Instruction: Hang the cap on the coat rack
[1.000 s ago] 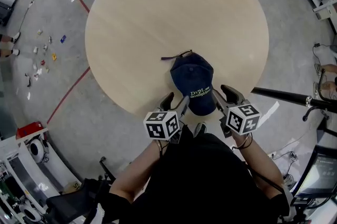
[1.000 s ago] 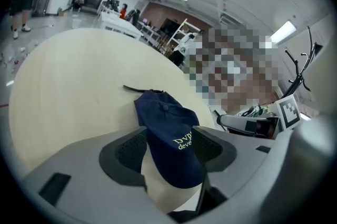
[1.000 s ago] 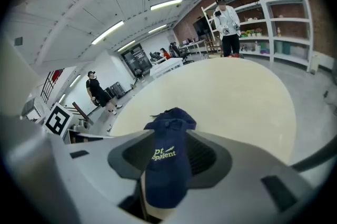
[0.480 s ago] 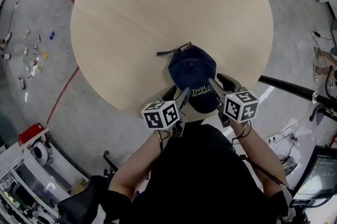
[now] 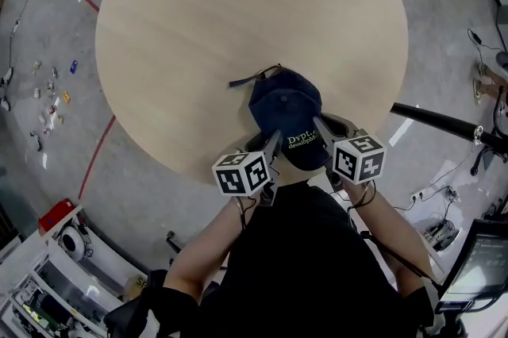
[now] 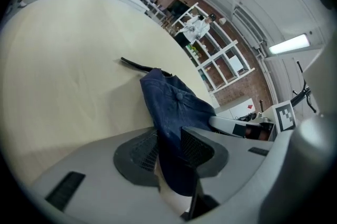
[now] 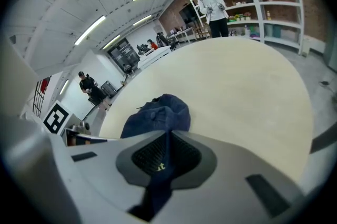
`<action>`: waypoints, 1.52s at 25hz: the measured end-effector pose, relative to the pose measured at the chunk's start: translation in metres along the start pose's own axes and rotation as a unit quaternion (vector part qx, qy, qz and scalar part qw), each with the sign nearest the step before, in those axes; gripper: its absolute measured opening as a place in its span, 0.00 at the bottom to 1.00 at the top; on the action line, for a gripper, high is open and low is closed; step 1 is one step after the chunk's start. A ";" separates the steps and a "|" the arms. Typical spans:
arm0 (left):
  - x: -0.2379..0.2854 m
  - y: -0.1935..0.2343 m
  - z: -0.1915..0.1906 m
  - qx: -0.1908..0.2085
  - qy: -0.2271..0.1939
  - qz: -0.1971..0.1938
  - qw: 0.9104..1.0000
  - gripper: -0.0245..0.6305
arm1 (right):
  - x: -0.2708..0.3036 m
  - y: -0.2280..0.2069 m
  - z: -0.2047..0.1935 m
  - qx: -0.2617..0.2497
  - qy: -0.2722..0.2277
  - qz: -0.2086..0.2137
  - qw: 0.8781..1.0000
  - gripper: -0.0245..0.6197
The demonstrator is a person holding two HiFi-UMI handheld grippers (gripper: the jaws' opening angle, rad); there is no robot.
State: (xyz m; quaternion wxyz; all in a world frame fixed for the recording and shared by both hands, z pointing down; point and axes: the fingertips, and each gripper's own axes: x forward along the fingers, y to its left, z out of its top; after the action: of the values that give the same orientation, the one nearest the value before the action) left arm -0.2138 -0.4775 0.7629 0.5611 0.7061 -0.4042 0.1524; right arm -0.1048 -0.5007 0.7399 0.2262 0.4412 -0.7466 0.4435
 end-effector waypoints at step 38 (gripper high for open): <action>-0.107 -0.298 -0.011 0.307 -0.197 -0.174 0.915 0.19 | -0.321 0.014 0.029 -0.067 -0.391 -0.067 0.916 0.06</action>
State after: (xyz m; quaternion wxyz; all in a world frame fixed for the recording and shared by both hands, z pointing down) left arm -0.0576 -0.4110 0.4955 0.2439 0.9183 -0.3106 0.0271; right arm 0.0482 -0.3755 0.4843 -0.0252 0.6124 -0.7721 0.1682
